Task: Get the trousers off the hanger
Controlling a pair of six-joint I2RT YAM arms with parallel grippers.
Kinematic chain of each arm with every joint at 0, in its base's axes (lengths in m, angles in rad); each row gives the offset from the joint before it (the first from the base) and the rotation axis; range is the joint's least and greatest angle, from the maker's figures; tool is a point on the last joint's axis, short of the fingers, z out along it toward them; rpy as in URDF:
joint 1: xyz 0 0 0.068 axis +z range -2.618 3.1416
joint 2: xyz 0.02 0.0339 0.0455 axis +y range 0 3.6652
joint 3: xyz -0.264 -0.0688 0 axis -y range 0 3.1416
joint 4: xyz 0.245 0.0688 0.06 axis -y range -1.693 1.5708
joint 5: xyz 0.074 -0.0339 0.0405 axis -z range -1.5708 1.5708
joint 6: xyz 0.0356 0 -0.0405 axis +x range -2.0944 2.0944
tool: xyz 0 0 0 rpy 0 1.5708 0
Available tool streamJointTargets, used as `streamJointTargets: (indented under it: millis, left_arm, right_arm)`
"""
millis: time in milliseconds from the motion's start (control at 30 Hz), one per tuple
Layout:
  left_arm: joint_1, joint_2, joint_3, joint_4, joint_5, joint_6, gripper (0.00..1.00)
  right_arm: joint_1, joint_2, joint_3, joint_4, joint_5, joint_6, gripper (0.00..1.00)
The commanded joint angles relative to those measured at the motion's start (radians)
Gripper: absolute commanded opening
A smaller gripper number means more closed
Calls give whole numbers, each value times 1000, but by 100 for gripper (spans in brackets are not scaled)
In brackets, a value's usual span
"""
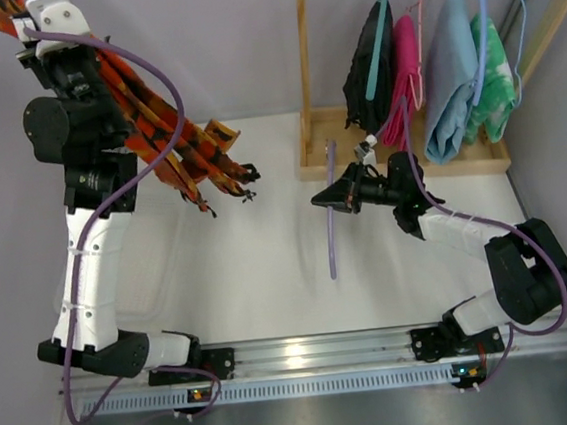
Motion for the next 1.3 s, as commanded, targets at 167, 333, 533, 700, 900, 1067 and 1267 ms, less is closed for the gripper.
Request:
streamJointTargets:
  millis: [167,333,533,700,900,1067,1267]
  left_arm:
    - [151,-29,64,200,24,44,0]
    - [255,-49,-3,203,45,46,0]
    - [432,-85,-108,194,53,-29,0]
    - [547,-126,-189,186,73,-91,0]
    - [572,-166,-223,177,104,-80,0]
    - [572,-261,-351,186,119,-37,0]
    - [572,-356,-517,215,104,61,0]
  right_arm:
    - [15,-34,64,64,-21,-45,0]
    - [17,-23,78,56,-33,-46,0]
    - [17,-11,99,51,-44,-48,0]
    - [17,-8,105,41,-48,-56,0]
    - [17,0,108,38,-45,-60,0]
    - [17,9,113,36,-41,-59,0]
    - [18,21,130,33,-45,-56,0]
